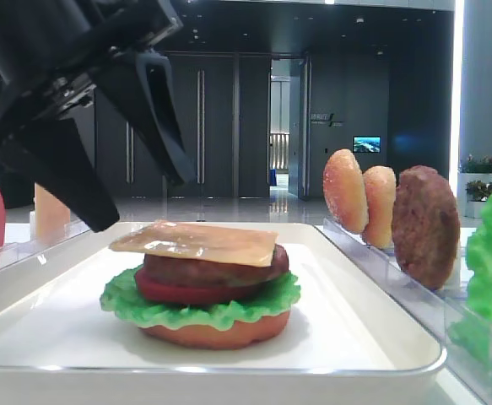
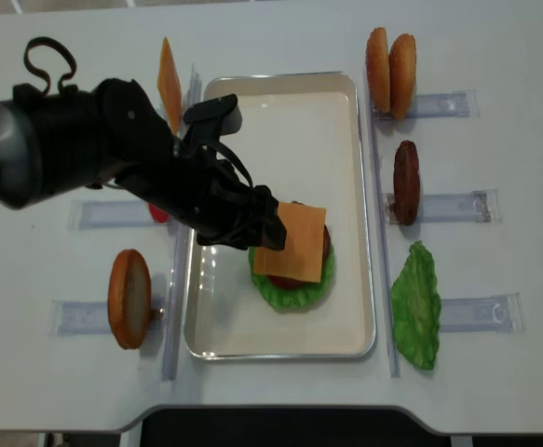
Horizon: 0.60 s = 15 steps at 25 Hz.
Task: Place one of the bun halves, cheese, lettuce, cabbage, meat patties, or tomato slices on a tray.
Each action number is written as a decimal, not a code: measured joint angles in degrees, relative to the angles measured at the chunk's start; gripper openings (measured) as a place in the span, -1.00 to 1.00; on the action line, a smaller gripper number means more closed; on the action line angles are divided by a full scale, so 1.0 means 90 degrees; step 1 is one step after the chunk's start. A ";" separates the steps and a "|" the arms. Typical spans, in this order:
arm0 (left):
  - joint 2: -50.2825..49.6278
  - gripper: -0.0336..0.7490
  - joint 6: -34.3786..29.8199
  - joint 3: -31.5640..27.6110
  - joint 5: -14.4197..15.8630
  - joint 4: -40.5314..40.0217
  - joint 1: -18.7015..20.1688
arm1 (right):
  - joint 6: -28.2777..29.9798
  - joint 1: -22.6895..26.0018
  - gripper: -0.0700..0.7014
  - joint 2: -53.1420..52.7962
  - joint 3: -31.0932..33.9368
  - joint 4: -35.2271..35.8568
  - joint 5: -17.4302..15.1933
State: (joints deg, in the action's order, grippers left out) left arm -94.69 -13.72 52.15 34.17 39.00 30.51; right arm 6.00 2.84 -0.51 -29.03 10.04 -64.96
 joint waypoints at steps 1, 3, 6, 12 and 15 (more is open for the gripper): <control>0.0007 0.40 0.0094 0.0053 0.0108 -0.0118 0.0000 | 0.0000 0.0000 0.31 0.0000 0.0000 0.0000 0.0000; 0.0007 0.40 0.0368 0.0236 0.0366 -0.0475 0.0000 | 0.0000 0.0000 0.31 0.0000 0.0000 0.0000 0.0000; 0.0007 0.40 0.0875 0.0644 0.0929 -0.1126 0.0000 | 0.0000 0.0000 0.31 0.0000 0.0000 0.0000 0.0000; 0.0007 0.40 0.1791 0.1494 0.2416 -0.2554 0.0000 | 0.0000 0.0000 0.31 0.0000 0.0000 0.0000 0.0000; 0.0007 0.40 0.2181 0.1925 0.3279 -0.3217 0.0000 | 0.0000 0.0000 0.31 0.0000 0.0000 0.0000 0.0000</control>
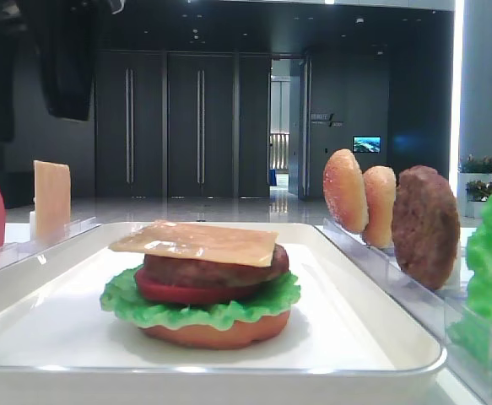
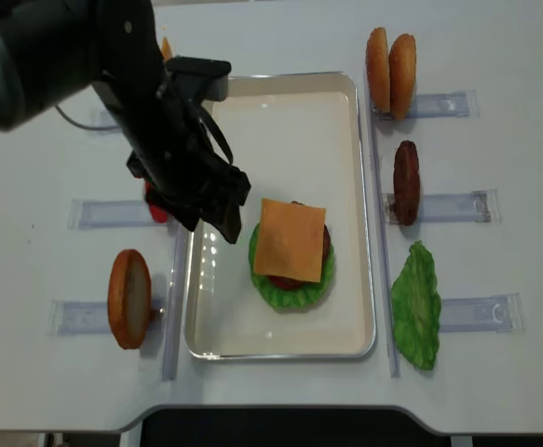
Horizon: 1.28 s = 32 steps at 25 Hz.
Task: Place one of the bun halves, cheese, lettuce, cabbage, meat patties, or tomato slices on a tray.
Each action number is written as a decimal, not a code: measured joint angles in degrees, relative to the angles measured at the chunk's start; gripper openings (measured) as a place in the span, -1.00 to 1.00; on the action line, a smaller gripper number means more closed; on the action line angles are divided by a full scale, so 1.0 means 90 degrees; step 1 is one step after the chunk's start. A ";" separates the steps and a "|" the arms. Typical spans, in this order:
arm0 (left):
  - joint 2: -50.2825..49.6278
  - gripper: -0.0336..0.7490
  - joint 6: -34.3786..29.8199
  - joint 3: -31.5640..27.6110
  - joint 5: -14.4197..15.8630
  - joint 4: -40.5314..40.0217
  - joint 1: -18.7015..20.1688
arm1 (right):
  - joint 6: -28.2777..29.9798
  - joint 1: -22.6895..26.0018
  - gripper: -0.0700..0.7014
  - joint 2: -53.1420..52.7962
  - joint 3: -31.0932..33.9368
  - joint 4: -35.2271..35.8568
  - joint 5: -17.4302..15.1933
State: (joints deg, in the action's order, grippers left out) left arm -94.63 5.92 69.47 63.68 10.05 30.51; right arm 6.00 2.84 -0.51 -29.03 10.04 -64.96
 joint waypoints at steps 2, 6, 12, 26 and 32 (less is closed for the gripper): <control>0.0000 0.40 0.0186 0.0223 0.0470 -0.0307 0.0000 | 0.0000 0.0000 0.31 0.0000 0.0000 0.0000 0.0000; 0.0011 0.40 0.0361 0.0426 0.0626 -0.0572 0.0000 | 0.0000 0.0000 0.31 0.0000 0.0000 0.0000 0.0000; 0.0011 0.40 0.0398 0.0456 0.0658 -0.0696 0.0000 | 0.0000 0.0000 0.31 0.0000 0.0000 0.0000 0.0000; 0.0817 0.40 0.0123 0.0475 0.0679 -0.1247 -0.2016 | 0.0000 0.0000 0.31 0.0000 0.0000 0.0000 0.0000; 0.1169 0.40 -0.0167 0.0475 0.0699 -0.1455 -0.3031 | 0.0000 0.0000 0.31 0.0000 0.0000 0.0000 0.0001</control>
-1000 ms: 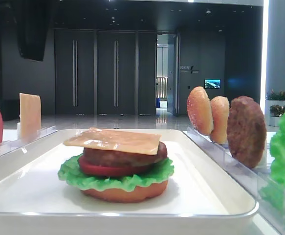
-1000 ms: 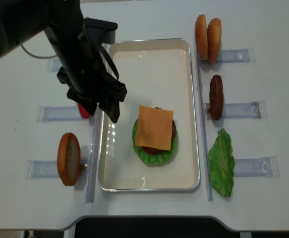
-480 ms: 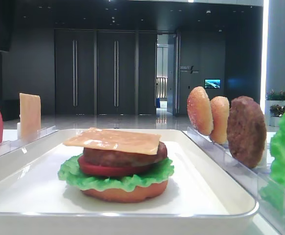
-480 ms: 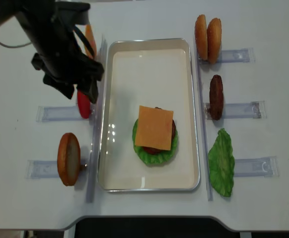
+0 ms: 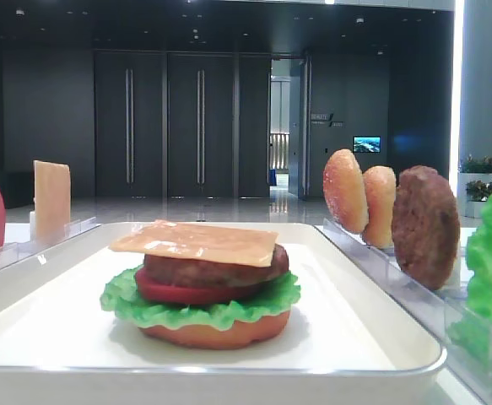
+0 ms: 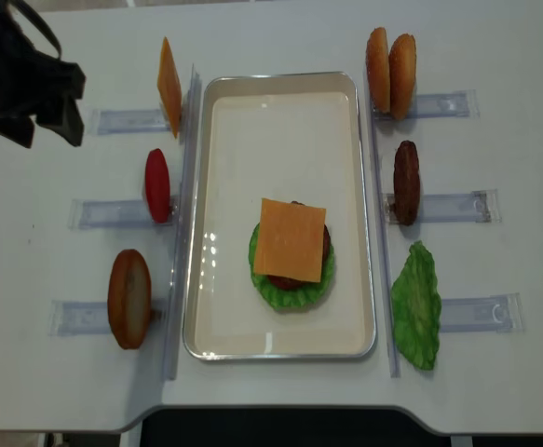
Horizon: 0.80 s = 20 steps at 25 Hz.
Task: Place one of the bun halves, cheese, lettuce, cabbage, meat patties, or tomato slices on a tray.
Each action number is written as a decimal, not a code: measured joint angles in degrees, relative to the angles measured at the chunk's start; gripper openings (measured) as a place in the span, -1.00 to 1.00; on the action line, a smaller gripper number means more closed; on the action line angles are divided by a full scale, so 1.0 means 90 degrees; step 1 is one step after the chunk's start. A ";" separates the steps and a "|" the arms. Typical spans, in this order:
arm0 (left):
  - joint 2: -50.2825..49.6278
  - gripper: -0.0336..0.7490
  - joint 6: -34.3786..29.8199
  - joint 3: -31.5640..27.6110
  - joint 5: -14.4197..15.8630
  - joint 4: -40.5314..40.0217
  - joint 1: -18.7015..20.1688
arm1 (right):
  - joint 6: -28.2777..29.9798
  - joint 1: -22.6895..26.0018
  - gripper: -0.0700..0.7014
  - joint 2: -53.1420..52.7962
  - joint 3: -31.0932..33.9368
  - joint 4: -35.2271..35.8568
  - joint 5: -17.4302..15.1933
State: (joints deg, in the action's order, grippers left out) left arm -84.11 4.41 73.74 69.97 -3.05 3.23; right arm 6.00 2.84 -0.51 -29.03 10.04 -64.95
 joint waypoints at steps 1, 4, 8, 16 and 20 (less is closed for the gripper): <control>0.0052 0.40 -0.0031 0.0000 0.0001 -0.0052 -0.0179 | 0.0000 0.0000 0.31 0.0000 0.0000 0.0000 0.0000; 0.0158 0.40 -0.0128 0.0000 0.0019 -0.0204 -0.0630 | 0.0000 0.0000 0.31 0.0000 0.0000 0.0000 0.0000; 0.0260 0.40 -0.0292 0.0000 0.0038 -0.0289 -0.0998 | 0.0000 0.0000 0.31 0.0000 0.0000 0.0000 0.0000; 0.1252 0.40 -0.0401 -0.0346 0.0064 -0.0160 -0.1025 | 0.0000 0.0000 0.31 0.0000 0.0000 0.0000 0.0000; 0.2393 0.40 -0.0413 -0.0870 0.0114 0.0023 -0.1025 | 0.0000 0.0000 0.31 0.0000 0.0000 0.0000 0.0000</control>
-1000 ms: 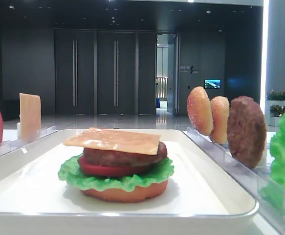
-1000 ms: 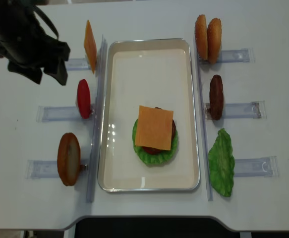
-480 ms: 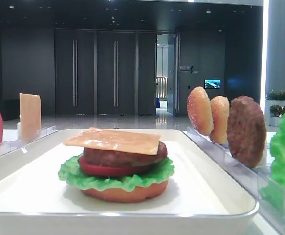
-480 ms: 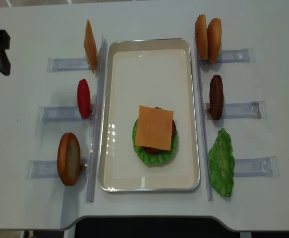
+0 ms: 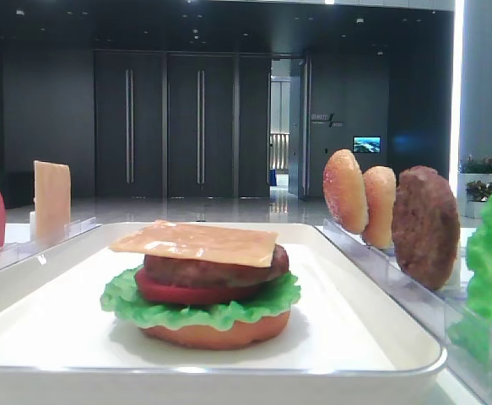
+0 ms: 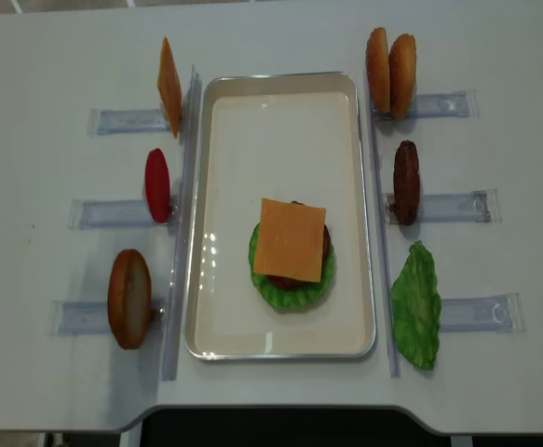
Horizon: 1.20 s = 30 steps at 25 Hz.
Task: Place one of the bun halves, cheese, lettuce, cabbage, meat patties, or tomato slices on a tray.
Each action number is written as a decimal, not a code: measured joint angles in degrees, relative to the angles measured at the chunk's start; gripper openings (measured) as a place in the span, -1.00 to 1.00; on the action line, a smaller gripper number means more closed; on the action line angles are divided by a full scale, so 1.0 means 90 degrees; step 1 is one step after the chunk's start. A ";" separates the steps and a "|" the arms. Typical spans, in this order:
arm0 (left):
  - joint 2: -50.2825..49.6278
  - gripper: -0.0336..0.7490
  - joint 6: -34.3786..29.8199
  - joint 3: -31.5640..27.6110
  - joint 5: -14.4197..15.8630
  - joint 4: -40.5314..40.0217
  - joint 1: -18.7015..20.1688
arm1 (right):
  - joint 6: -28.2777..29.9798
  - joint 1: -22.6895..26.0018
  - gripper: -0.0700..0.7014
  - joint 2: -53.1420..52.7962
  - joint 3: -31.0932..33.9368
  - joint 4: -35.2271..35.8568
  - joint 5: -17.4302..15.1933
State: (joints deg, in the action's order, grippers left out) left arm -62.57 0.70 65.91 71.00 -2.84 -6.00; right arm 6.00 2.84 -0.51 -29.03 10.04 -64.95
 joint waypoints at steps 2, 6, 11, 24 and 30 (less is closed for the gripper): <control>0.0609 0.40 -0.0007 -0.0295 0.0007 0.0151 0.0000 | 0.0000 0.0000 0.31 0.0000 0.0000 0.0000 0.0000; 0.1941 0.40 -0.0018 -0.0973 0.0039 0.0252 0.0000 | 0.0000 0.0000 0.31 0.0000 0.0000 0.0000 0.0000; 0.3585 0.40 -0.0331 -0.1869 0.0077 0.0316 0.0000 | 0.0000 0.0000 0.31 0.0000 0.0000 0.0000 0.0000; 0.6059 0.40 -0.0488 -0.3657 -0.0173 0.0967 0.0099 | 0.0000 0.0000 0.31 0.0000 0.0000 0.0000 0.0000; 0.6305 0.40 -0.0725 -0.3912 -0.0463 0.0718 0.0707 | 0.0000 0.0000 0.31 0.0000 0.0000 0.0000 0.0000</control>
State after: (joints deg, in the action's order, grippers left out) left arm -5.83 -5.83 30.70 66.83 3.63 0.36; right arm 6.00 2.84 -0.51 -29.03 10.04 -64.95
